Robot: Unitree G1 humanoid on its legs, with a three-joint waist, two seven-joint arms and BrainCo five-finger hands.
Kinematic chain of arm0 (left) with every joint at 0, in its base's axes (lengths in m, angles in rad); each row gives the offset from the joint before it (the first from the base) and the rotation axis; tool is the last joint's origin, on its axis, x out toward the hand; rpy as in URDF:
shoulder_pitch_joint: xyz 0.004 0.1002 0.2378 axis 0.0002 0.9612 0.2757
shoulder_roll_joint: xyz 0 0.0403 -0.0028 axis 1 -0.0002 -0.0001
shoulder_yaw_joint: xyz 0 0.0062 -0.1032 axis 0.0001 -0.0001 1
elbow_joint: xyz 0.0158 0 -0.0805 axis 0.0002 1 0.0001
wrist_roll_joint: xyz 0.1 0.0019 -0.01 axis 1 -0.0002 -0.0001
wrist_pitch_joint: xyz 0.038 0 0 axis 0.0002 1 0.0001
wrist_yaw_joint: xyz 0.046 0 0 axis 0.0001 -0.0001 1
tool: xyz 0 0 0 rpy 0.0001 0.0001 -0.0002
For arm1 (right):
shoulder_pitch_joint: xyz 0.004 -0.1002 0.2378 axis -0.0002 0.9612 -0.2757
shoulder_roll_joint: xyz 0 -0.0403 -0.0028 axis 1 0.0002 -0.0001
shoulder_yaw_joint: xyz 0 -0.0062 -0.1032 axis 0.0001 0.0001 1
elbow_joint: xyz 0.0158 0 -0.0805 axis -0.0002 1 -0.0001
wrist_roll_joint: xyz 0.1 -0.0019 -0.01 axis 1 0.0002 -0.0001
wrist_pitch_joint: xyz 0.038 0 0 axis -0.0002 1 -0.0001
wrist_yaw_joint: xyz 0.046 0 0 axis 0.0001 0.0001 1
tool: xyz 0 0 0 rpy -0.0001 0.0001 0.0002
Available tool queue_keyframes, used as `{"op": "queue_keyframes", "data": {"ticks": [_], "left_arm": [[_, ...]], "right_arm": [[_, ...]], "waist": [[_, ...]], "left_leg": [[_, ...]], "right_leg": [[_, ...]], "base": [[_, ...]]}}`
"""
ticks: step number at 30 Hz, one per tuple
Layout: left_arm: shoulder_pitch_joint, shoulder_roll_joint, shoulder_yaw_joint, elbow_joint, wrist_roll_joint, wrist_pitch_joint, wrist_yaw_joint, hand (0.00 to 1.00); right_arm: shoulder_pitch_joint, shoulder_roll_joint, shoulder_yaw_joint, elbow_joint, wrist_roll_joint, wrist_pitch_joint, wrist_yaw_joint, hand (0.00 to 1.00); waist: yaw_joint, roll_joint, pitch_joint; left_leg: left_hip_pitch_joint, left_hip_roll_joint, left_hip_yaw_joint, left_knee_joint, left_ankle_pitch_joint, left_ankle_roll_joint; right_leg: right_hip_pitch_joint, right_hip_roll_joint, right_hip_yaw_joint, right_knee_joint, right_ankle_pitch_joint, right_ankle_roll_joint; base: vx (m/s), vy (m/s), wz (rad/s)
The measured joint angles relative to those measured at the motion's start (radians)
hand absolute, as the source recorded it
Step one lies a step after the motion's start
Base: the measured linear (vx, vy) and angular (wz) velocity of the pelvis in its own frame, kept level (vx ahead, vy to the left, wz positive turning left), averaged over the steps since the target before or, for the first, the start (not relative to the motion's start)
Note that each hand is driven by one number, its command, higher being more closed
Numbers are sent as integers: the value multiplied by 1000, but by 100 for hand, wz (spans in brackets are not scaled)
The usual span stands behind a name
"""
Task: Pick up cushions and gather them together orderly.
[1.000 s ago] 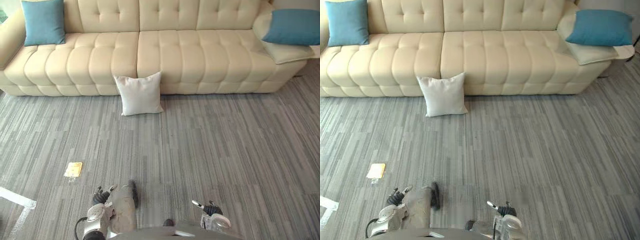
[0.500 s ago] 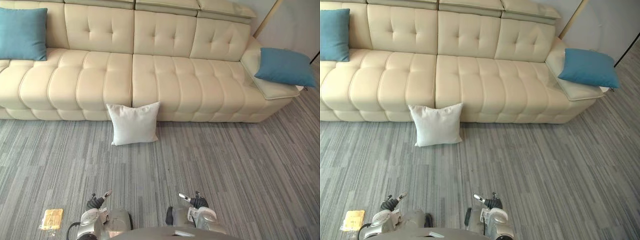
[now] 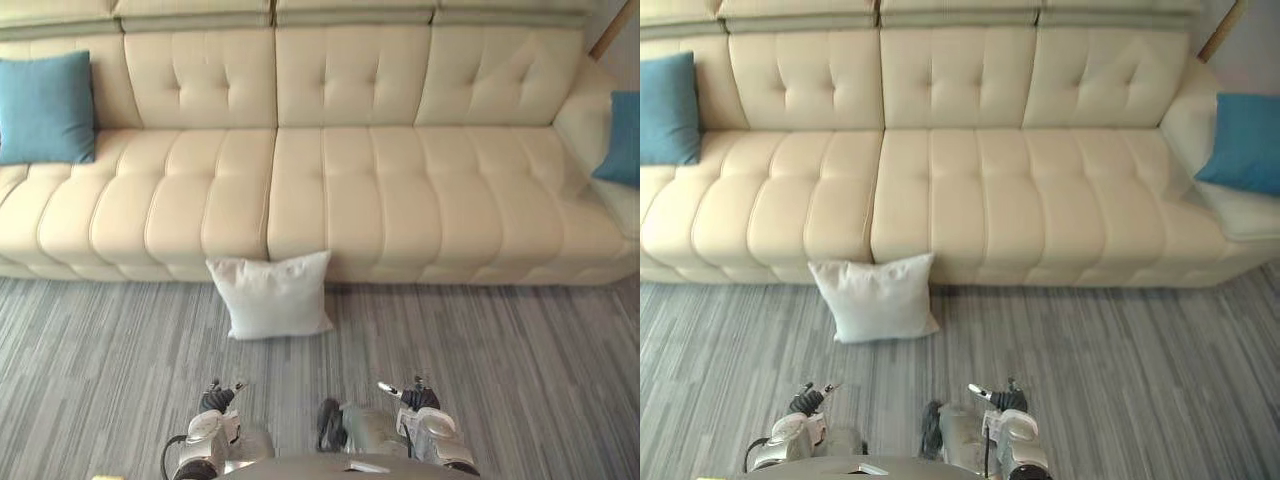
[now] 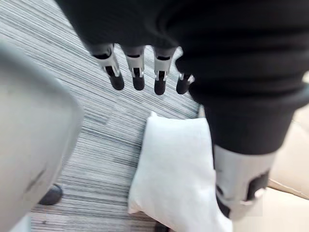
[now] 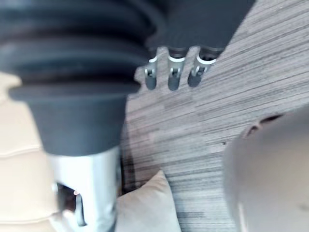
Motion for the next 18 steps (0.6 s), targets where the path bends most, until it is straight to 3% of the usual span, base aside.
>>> {"op": "queue_keyframes", "data": {"ticks": [2, 4, 6, 7, 8, 9, 10, 11, 12, 15, 17, 18], "left_arm": [[0, 0, 0, -20, 4, -1, 0, 0], [0, 9, -10, -29, 4, -2, 1, 0], [-2, 12, -9, -29, 4, -3, 1, 0], [-3, 14, -9, -28, 4, -4, 3, 0], [-3, 15, -10, -28, 4, -4, 3, 0], [4, 16, -10, -25, 4, -5, 4, 0], [14, 15, -10, -13, 4, -5, 4, 0], [10, 28, -6, -7, 0, -5, 2, 0], [7, 52, -8, -4, 4, -5, 4, 0], [4, 66, -7, 2, 4, -12, 2, 0], [2, 71, -11, 20, 5, -12, 2, 0], [2, 74, -16, 36, 5, -12, 3, 0]], "right_arm": [[2, 0, 0, 1, 1, 8, 0, 0], [7, 3, 1, 1, 1, 19, -1, 0], [0, 8, 0, 0, 1, 19, -1, 0], [8, 13, -1, 1, 1, 19, -2, 0], [11, 14, 0, 1, 1, 18, -2, 0], [15, 13, 3, 1, 1, 18, -2, 0], [15, 14, 10, 3, 1, 18, -3, 0], [11, 19, 11, 4, 1, 18, -3, 0], [13, 42, 10, 4, 1, 18, -2, 0], [24, 68, 9, 7, -1, 17, -1, 0], [24, 71, 8, 7, -1, 16, 1, 0], [24, 71, 8, 0, -2, 13, 1, 0]], "waist": [[3, -2, 1], [17, -10, 6], [19, -17, 10], [24, -22, 13], [30, -24, 14], [34, -19, 11], [37, -15, 7], [37, -24, 6], [31, -66, -3], [48, -110, -25], [48, -113, -29], [39, -100, -21]], "left_leg": [[-95, 29, 52, -14, -5, 39], [-159, 27, 107, -217, -28, 80], [-171, 12, 119, -321, -27, 79], [-176, -9, 121, -464, -11, 73], [-176, -20, 117, -543, 16, 75], [-172, -31, 112, -673, 109, 80], [-169, -30, 105, -693, 232, 106], [-171, -38, 112, -674, 224, 116], [-172, -65, 131, -675, 198, 130], [-157, -90, 183, -644, 132, 151], [-111, -112, 204, -644, 84, 171], [-89, -118, 207, -646, 68, 176]], "right_leg": [[77, 2, 9, -70, 0, 1], [160, -19, 23, -125, -4, 10], [189, -37, 26, -138, -11, 23], [214, -59, 30, -143, -18, 38], [227, -69, 34, -143, -25, 52], [245, -79, 47, -141, -54, 99], [253, -81, 71, -132, -78, 129], [255, -93, 87, -125, -84, 138], [233, -130, 105, -98, -83, 140], [175, -180, 165, 26, -73, 150], [97, -209, 187, 220, -22, 163], [47, -222, 204, 338, 14, 169]], "base": [[386, -8, -6], [402, 96, -8], [272, 136, -3], [255, 157, -5], [368, 278, -14], [375, 341, -33], [378, 360, -34], [329, 332, -25], [258, 261, -9], [277, 294, -26], [258, 291, -26], [205, 210, -4]]}}
